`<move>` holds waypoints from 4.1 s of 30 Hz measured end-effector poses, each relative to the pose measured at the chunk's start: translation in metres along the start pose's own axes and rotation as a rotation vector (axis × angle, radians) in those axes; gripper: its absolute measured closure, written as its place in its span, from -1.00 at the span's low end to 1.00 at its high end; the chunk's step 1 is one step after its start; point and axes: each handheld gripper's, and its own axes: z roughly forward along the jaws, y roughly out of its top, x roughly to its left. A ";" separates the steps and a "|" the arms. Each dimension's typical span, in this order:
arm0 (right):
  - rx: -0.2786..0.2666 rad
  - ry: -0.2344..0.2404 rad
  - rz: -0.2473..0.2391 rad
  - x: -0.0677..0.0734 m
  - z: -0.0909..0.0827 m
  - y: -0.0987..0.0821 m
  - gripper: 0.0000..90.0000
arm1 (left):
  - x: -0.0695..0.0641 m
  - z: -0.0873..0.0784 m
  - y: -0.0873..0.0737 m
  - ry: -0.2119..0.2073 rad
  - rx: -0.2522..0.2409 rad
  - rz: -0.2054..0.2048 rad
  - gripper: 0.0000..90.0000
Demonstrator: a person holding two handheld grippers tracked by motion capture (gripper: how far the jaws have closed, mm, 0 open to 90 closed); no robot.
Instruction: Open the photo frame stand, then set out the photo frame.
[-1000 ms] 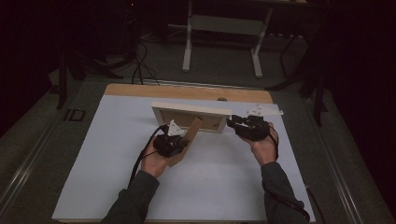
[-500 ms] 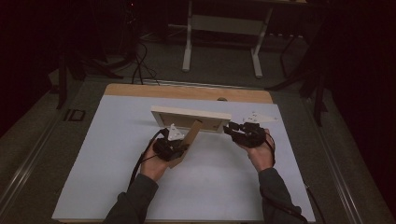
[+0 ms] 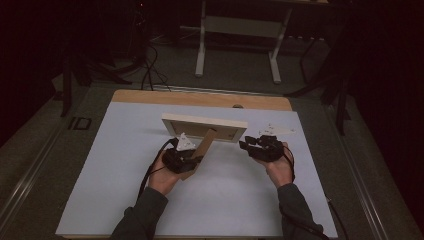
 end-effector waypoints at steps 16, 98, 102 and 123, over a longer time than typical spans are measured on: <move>-0.004 -0.013 0.006 -0.007 -0.005 -0.007 0.40 | 0.012 -0.013 -0.001 -0.060 -0.061 -0.094 0.46; -0.092 -0.037 0.064 -0.026 0.021 0.037 1.00 | 0.044 -0.029 0.033 0.152 -0.142 -0.202 1.00; -0.088 -0.029 0.062 -0.027 0.021 0.037 1.00 | 0.045 -0.027 0.035 0.151 -0.136 -0.201 1.00; -0.075 -0.010 0.056 -0.026 0.022 0.036 1.00 | 0.048 -0.024 0.042 0.171 -0.122 -0.197 1.00</move>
